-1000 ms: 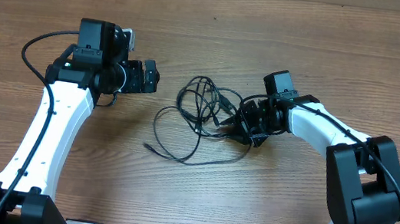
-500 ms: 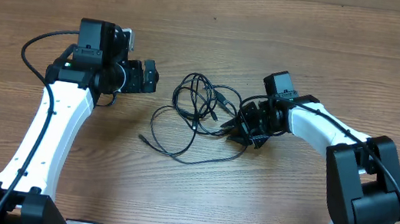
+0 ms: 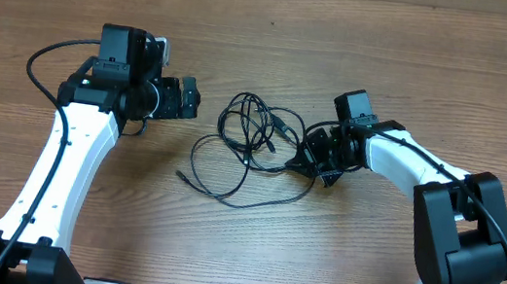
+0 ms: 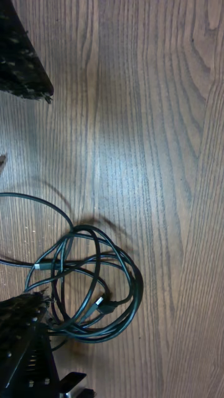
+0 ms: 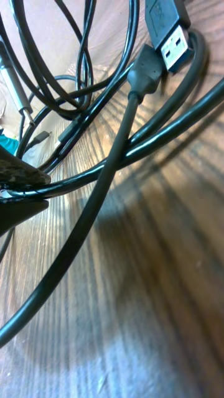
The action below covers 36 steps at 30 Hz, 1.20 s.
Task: Untangle cables
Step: 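Lower the right gripper onto the black cable bundle and grasp it, then lift the cable bundle with the right gripper toward the far edge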
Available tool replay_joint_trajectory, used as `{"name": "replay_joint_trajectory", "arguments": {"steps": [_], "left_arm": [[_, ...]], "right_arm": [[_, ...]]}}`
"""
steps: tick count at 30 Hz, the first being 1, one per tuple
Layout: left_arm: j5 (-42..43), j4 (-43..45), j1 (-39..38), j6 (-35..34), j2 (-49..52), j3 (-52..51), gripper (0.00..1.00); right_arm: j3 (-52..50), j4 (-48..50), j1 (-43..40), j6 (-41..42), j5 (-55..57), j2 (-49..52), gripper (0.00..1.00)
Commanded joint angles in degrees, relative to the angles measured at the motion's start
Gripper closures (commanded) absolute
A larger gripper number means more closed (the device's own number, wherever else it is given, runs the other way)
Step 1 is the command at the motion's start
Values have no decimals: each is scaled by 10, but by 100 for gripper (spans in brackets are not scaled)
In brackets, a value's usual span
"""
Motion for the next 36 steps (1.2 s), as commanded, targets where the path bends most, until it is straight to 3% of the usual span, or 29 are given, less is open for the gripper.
{"name": "replay_joint_trajectory", "arguments": {"steps": [1, 10, 16, 23, 36], "left_arm": [[-7, -4, -3, -12, 4, -1, 0], [-7, -10, -3, -12, 4, -1, 0], [-5, -10, -3, -23, 4, -1, 0], [-5, -10, -3, -38, 4, -1, 1], [11, 17, -10, -64, 4, -1, 0]], "right_arm": [[10, 11, -7, -42, -4, 4, 96], [86, 11, -88, -157, -105, 0, 96], [213, 9, -96, -219, -200, -14, 96], [382, 9, -95, -225, -278, -17, 96], [612, 5, -88, -220, -325, -19, 96]]}}
